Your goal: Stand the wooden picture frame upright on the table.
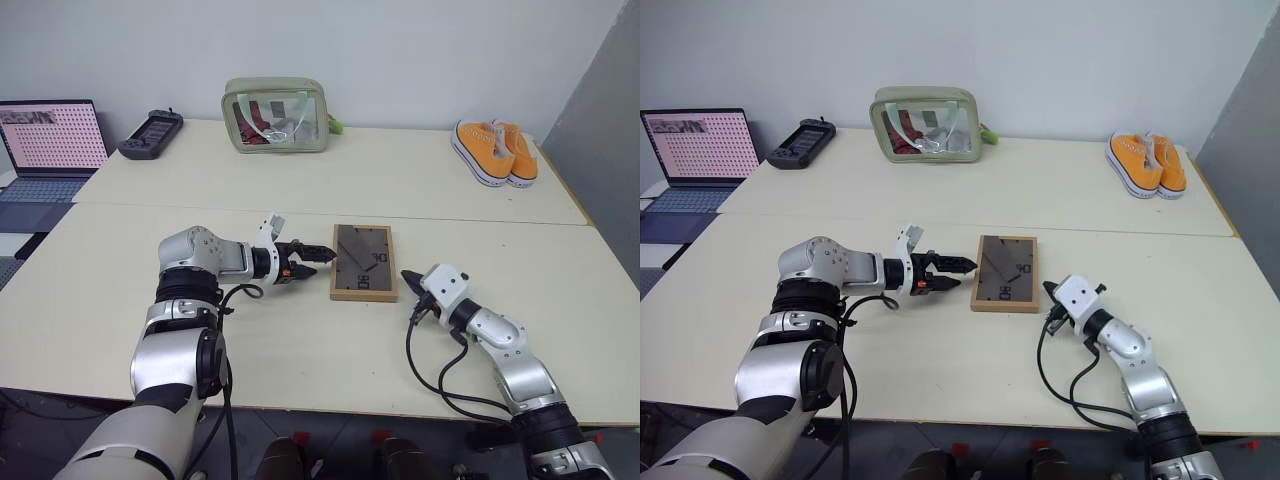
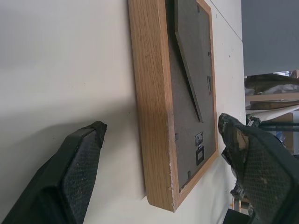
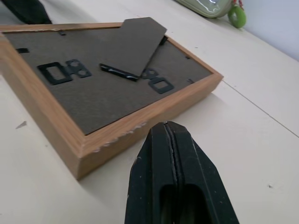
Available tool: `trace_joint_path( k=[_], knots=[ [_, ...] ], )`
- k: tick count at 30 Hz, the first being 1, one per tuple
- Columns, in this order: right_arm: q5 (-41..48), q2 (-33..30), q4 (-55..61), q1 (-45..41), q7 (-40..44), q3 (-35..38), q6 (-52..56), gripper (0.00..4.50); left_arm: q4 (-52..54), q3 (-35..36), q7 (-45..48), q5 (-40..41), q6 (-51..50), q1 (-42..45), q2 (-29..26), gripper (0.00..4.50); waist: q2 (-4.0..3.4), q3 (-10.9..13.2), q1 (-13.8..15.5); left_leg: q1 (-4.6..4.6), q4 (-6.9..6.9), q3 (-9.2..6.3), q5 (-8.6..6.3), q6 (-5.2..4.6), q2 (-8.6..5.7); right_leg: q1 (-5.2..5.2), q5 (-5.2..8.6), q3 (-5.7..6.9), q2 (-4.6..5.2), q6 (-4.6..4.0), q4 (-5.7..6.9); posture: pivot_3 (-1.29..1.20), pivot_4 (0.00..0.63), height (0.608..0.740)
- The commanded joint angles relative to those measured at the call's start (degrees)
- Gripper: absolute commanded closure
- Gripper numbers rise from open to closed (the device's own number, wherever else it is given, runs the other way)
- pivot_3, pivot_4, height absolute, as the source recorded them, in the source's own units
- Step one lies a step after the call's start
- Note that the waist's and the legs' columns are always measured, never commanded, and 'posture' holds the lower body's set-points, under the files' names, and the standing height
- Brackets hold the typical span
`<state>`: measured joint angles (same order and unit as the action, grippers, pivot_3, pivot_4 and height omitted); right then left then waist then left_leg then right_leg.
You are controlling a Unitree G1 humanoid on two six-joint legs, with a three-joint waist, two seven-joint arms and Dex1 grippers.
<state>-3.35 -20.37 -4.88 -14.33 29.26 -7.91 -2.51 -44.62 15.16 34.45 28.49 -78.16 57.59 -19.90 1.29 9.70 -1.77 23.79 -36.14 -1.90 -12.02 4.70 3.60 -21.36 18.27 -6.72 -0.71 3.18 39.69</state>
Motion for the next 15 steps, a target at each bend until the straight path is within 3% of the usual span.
trace_joint_path(
  k=[1,10,15],
  knots=[
    [0.09,1.59,1.64,-1.27,-0.97,-0.56,-1.21,4.50,-2.66,-2.27,-0.87,-1.55,-0.25,-0.59,1.36,0.19,0.00,-0.01,0.00,0.00,0.00,0.00,0.00,0.00,0.00,0.00,0.00,0.00,0.00,0.00,-0.01,0.00,0.150,0.740],
    [-0.15,5.16,3.52,-1.54,-2.48,-2.24,-0.09,4.50,-3.93,-2.26,-0.78,-1.55,0.74,0.07,1.40,0.19,-0.01,-0.05,0.05,0.00,0.00,-0.10,0.00,0.01,-0.01,0.04,0.00,0.07,0.00,0.00,-0.03,0.00,0.150,0.740],
    [-1.01,3.49,2.25,-1.67,-2.93,-1.12,-0.91,4.50,-4.05,-2.26,-0.71,-1.39,0.65,0.39,1.34,0.19,-0.01,-0.05,0.09,0.02,0.00,-0.15,0.00,0.01,-0.02,0.07,0.00,0.10,0.00,0.00,-0.06,0.00,0.150,0.740]
  ],
)
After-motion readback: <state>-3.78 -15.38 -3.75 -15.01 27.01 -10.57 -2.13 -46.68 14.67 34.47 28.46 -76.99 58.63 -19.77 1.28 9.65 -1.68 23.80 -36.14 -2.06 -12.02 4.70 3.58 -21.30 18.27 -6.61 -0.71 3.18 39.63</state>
